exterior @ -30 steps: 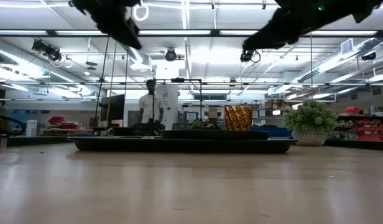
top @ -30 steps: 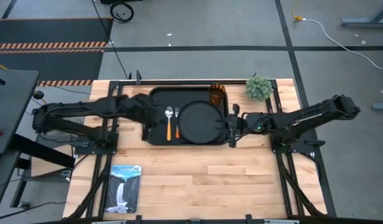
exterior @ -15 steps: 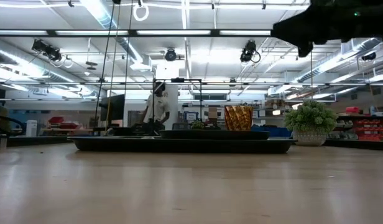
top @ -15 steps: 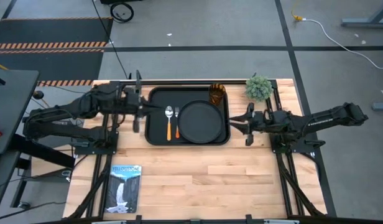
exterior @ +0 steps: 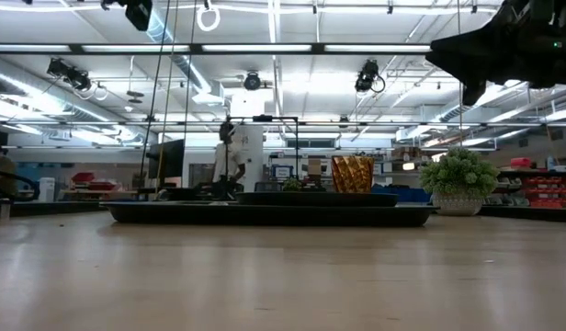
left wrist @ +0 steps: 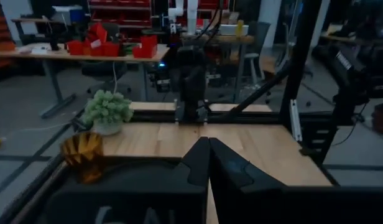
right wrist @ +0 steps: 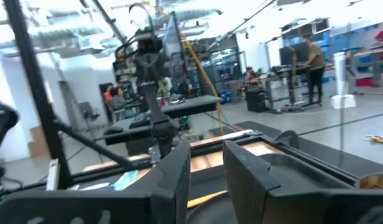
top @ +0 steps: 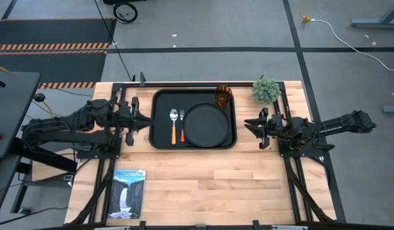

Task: Pick and place plate/cup/fork/spoon on tray
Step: Return to Home Position

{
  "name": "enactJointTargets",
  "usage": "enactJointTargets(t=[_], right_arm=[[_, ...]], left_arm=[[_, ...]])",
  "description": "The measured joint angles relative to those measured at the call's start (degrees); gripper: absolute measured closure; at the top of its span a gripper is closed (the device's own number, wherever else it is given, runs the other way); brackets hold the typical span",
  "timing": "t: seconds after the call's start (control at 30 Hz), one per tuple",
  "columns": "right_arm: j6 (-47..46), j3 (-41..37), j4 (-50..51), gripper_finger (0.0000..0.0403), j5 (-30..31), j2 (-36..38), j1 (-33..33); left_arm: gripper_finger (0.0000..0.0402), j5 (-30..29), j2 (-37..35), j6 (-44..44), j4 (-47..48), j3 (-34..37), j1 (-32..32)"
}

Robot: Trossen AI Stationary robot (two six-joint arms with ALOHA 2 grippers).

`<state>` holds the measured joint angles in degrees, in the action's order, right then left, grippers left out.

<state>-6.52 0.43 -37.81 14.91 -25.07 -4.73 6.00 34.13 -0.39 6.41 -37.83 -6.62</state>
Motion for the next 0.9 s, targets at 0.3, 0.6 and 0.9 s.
enactJointTargets(t=[0.3, 0.6, 0.9], right_arm=[[0.19, 0.0, -1.13, 0.0302, 13.41, 0.86, 0.0], [0.22, 0.0, -1.11, 0.0302, 13.61, 0.84, 0.0], [0.22, 0.0, -1.1, 0.0301, 13.56, 0.82, 0.0]], left_arm=[[0.0389, 0.06, -7.05, -3.95, -3.35, 7.93, 4.17], [0.0393, -2.18, -14.76, -4.75, -13.68, 19.01, 7.65], [0.0394, -1.89, -18.2, -0.6, -24.14, 30.68, 7.88]])
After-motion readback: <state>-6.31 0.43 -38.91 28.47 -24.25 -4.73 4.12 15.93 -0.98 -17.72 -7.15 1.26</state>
